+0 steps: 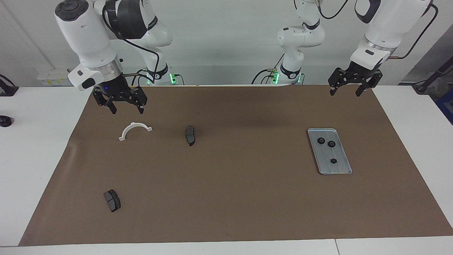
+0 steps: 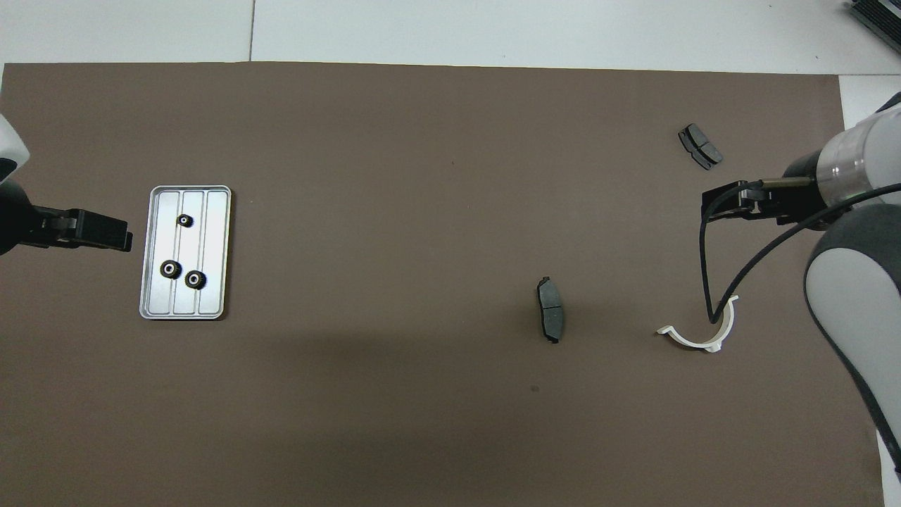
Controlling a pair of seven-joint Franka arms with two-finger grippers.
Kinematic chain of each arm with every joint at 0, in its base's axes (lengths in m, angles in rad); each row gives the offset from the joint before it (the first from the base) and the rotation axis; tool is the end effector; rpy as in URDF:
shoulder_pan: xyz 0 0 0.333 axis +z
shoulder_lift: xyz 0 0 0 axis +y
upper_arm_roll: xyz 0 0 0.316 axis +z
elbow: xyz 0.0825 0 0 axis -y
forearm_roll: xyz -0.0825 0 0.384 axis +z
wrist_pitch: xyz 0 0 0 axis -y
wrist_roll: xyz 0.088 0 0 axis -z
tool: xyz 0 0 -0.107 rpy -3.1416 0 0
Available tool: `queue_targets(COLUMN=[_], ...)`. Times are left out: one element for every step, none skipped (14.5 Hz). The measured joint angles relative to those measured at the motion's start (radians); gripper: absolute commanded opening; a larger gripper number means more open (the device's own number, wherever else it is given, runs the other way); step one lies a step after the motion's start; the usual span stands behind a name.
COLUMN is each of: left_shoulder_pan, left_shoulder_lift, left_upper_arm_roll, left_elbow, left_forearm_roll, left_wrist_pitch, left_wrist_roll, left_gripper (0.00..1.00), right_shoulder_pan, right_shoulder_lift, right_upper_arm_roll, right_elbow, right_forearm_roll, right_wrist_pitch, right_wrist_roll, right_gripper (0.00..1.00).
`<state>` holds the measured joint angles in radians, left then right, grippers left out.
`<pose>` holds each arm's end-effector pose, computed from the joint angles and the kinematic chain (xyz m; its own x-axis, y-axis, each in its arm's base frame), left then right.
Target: Pick bearing gear from pile to tray
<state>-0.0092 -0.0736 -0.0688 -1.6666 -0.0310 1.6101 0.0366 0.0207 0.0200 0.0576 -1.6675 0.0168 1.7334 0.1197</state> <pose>0.5327 -0.0462 0.6226 0.9934 -0.1130 0.0179 -0.1134 -0.9932 0.0253 0.5708 0.0460 0.5817 0.9981 -0.0442 0.0434 -0.0432 -0.9988 -0.0232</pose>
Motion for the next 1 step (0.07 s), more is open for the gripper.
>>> queue_targets(left_shoulder_pan=[0.000], left_shoulder_lift=[0.000], left_upper_arm_roll=[0.000], left_elbow=[0.000], left_forearm_roll=[-0.001], left_wrist_pitch=[0.000], left_wrist_roll=[0.000], left_gripper=[1.00], right_shoulder_pan=[0.000], right_shoulder_lift=[0.000], right_upper_arm_roll=[0.000], right_elbow=[0.000], right_forearm_roll=[0.000], right_wrist_pitch=[0.000], right_wrist_roll=[0.000], right_gripper=[1.00])
